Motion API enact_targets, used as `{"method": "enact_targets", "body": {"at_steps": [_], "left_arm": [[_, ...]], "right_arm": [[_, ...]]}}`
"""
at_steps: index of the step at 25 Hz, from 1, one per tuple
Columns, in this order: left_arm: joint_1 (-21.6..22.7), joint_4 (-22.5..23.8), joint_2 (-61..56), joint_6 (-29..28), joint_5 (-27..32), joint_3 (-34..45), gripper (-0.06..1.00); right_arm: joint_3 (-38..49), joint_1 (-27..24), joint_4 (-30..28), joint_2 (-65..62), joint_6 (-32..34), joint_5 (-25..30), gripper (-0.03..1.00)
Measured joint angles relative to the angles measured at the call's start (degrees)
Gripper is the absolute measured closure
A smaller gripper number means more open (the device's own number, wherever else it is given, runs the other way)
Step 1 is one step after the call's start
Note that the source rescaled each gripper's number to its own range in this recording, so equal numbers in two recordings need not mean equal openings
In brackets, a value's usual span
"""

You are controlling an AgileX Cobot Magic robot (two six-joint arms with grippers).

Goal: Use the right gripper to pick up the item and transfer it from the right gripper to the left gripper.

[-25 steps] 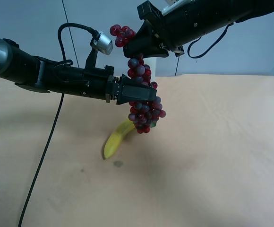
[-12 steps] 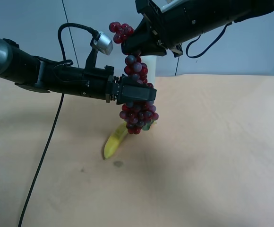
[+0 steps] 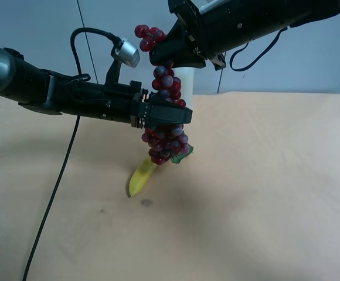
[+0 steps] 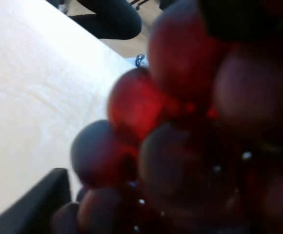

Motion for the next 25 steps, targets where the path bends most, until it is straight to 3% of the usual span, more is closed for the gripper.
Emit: {"method": "enact_targets", "body": {"at_steps": [4,5,25], "left_arm": [[0.0,0.0,0.0,0.5,0.6,0.0,0.88],[0.0,0.1,0.0,0.6,0.8,0.0,0.91],[0.0,0.2,0.0,0.7,0.9,0.0,0.92]], "right_arm": [[0.0,0.0,0.0,0.0,0.0,0.0,0.97],[0.0,0.0,0.0,0.0,0.0,-0.1,0.97],[0.0,0.0,-0.5,0.0,0.0,0.1,0.97]]}}
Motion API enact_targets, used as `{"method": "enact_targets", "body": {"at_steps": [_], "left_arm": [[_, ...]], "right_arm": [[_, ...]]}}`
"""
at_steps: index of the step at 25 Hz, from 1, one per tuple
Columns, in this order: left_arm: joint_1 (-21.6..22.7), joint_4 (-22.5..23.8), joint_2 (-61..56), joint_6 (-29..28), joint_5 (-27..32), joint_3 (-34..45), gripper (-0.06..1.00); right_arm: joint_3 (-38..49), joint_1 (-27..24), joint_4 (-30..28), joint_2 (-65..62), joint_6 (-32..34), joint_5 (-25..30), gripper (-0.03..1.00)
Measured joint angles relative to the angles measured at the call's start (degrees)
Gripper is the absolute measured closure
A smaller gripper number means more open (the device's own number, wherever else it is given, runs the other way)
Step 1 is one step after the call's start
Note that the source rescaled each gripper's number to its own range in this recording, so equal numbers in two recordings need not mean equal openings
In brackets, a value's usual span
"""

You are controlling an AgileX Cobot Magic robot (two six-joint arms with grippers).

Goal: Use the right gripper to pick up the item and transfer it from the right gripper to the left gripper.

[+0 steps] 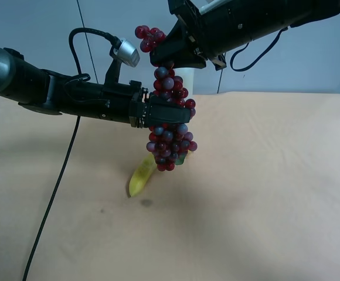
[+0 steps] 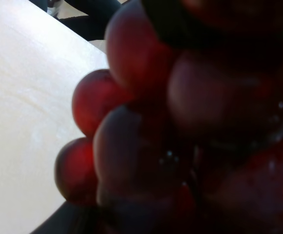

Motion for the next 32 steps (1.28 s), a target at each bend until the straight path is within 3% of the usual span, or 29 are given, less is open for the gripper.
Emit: {"method": "enact_targets", "body": {"at_steps": [4,6,7,12,14,20,24,32], "left_arm": [[0.0,0.2,0.0,0.1,0.0,0.0,0.92],[0.0,0.4,0.0,0.1,0.0,0.0,0.92],[0.0,0.6,0.0,0.1,-0.1,0.0,0.92],[0.0,1.4,0.2,0.2,-0.1,0.0,0.92],[0.0,1.5,0.2,0.4,0.0,0.0,0.92],[0.0,1.3,0.2,0.4,-0.1,0.0,0.92],[0.0,0.9,0.2,0.1,-0.1,0.0,0.93],[0.0,0.6,0.2,-0.3,0.9,0.0,0.93]], "right_arm": [[0.0,0.0,0.0,0.0,-0.1,0.5,0.97],[0.0,0.0,0.0,0.0,-0.1,1.0,0.89],[0.0,0.0,0.1,0.0,-0.1,1.4,0.82],[0.0,0.0,0.1,-0.2,-1.7,3.1,0.27],[0.0,0.0,-0.6,-0.4,-2.6,3.0,0.17],[0.0,0.0,-3.3,-2.4,-2.8,3.4,0.11],[0.0,0.0,-8.6,-5.0,-2.7,3.4,0.1],[0.0,0.0,-27.0,-15.5,-2.1,1.3,0.1]]}}
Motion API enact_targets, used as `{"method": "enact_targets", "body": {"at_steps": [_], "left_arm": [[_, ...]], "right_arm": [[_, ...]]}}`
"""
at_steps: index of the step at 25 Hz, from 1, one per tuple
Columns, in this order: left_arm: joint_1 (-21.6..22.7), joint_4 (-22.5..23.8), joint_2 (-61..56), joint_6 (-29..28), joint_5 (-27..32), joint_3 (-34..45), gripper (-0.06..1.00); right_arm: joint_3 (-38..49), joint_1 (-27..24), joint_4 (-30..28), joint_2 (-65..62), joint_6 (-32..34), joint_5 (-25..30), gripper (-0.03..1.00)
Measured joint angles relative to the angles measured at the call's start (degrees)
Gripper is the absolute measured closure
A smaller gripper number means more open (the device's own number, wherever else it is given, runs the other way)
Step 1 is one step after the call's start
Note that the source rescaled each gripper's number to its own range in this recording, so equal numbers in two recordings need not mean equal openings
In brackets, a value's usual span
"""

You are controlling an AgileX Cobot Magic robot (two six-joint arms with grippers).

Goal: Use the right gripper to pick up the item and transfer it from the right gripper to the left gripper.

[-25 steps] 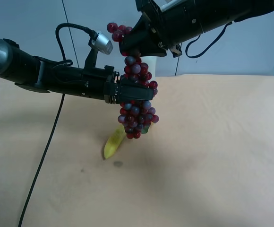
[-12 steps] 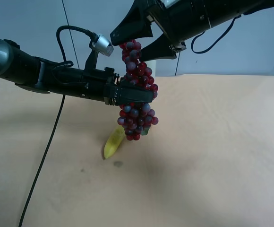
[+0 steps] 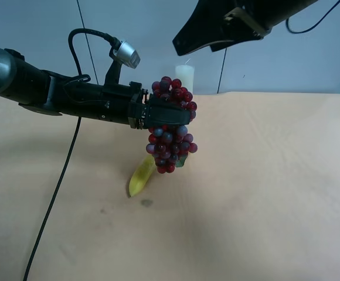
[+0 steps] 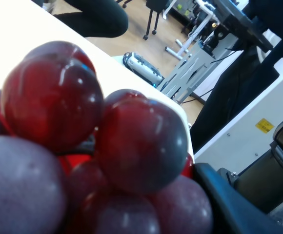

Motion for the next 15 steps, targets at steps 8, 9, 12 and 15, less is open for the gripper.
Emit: {"method": "enact_targets", "body": {"at_steps": [8,9,12,15], "left_arm": [[0.0,-0.2,0.0,0.0,1.1,0.0,0.93],[0.0,-0.2,0.0,0.0,1.3,0.0,0.93],[0.0,-0.2,0.0,0.0,1.5,0.0,0.93],[0.0,-0.2,0.0,0.0,1.6,0.0,0.93]], "right_arm": [[0.0,0.0,-26.7,-9.8,16.1,1.2,0.02],[0.0,0.0,-29.9,-10.6,18.6,2.3,0.02],[0.0,0.0,-38.5,-13.3,24.7,6.1,0.0],[0.2,0.0,-41.9,-15.5,28.6,10.5,0.0]]}}
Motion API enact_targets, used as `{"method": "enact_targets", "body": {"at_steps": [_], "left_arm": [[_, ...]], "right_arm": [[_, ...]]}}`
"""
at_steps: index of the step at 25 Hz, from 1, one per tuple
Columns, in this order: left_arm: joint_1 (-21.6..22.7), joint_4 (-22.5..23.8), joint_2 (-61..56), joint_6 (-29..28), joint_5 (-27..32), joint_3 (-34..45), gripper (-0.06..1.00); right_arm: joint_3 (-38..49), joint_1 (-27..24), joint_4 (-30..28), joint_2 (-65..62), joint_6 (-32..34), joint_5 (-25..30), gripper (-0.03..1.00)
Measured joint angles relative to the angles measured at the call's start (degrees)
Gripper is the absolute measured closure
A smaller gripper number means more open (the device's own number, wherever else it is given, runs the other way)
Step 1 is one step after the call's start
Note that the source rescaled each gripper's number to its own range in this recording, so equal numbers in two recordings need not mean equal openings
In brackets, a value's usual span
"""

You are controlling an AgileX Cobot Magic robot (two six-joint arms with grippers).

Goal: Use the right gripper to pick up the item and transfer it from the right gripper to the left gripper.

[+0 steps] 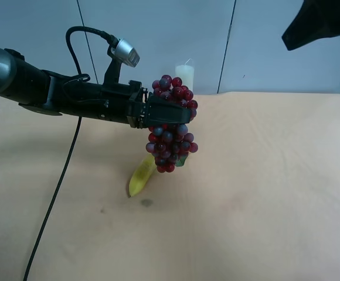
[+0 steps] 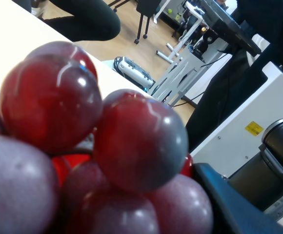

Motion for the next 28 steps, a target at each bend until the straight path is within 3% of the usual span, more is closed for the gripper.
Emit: {"method": "enact_targets", "body": {"at_steps": [5,28], "left_arm": [[0.0,0.0,0.0,-0.1,0.1,0.0,0.93],[0.0,0.0,0.0,-1.9,0.1,0.0,0.93]], "right_arm": [[5.0,0.0,-0.9,-6.1,2.5,4.0,0.0],[36.7,0.2,-2.0,-48.9,4.4,6.9,0.0]]}}
